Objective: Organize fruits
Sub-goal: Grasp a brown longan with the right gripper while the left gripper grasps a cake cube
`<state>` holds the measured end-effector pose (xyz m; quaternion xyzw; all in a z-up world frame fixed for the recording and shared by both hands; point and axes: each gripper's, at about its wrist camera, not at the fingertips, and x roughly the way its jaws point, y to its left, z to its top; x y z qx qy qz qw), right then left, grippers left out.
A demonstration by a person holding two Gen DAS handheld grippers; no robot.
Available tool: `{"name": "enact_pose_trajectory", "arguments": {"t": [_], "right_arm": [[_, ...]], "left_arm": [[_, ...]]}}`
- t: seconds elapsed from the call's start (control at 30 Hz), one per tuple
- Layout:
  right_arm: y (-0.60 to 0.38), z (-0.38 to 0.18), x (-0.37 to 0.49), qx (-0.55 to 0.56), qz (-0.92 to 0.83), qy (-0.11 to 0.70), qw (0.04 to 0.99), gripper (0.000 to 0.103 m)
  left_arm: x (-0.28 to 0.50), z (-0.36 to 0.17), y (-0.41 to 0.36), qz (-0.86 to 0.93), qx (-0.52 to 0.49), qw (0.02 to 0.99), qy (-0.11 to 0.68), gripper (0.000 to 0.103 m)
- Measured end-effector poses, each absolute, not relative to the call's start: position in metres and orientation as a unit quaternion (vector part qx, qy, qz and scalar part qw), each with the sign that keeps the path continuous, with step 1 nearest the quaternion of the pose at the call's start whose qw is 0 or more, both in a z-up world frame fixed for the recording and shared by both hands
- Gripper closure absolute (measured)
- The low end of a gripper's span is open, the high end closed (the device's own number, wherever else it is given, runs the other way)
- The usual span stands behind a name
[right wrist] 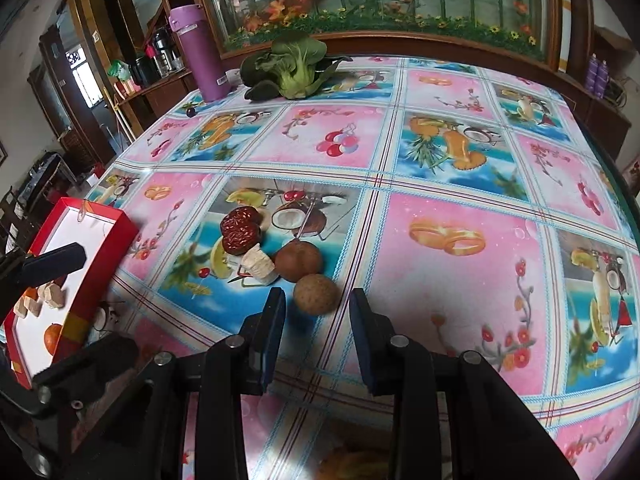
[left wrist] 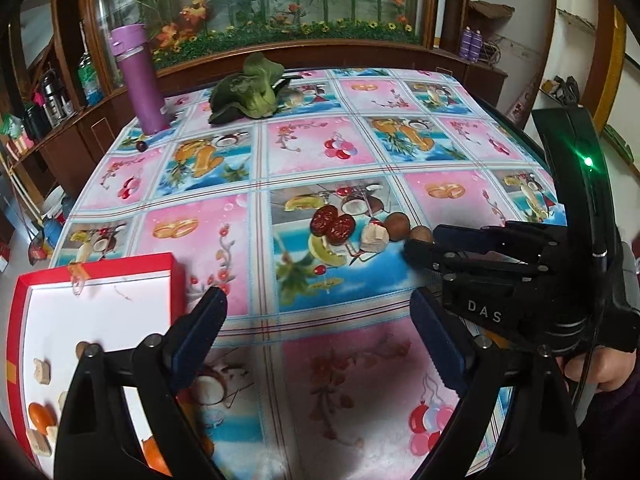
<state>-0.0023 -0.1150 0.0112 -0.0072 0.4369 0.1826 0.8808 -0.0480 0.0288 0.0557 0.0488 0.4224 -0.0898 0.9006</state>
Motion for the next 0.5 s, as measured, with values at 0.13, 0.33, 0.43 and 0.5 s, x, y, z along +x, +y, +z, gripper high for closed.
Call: {"name": "enact_pose_trajectory", "arguments": {"t": [0.13, 0.33, 0.43, 0.5], "right_arm": [[-0.118, 0.009, 0.0, -0.005, 0.189, 0.433, 0.881, 0.081], [-0.145, 0.017, 0.007, 0.047, 0.181, 0.436, 0.88, 0.081], [-0.155, 0.019, 0.008, 0.065, 0.168, 0.436, 0.882, 0.081], [-0.157, 0.018, 0.008, 0.074, 0.169, 0.441, 0.878, 0.081]], "left_arm": [[-0.035, 0.046, 0.021, -0.104, 0.055, 0.892, 0.436, 0.033], [-0.012, 0.034, 0.007, -0.116, 0.057, 0.881, 0.455, 0.044], [-0.003, 0.03, 0.001, -0.122, 0.044, 0.876, 0.465, 0.044], [0.003, 0.027, -0.005, -0.12, 0.048, 0.874, 0.469, 0.046]]}}
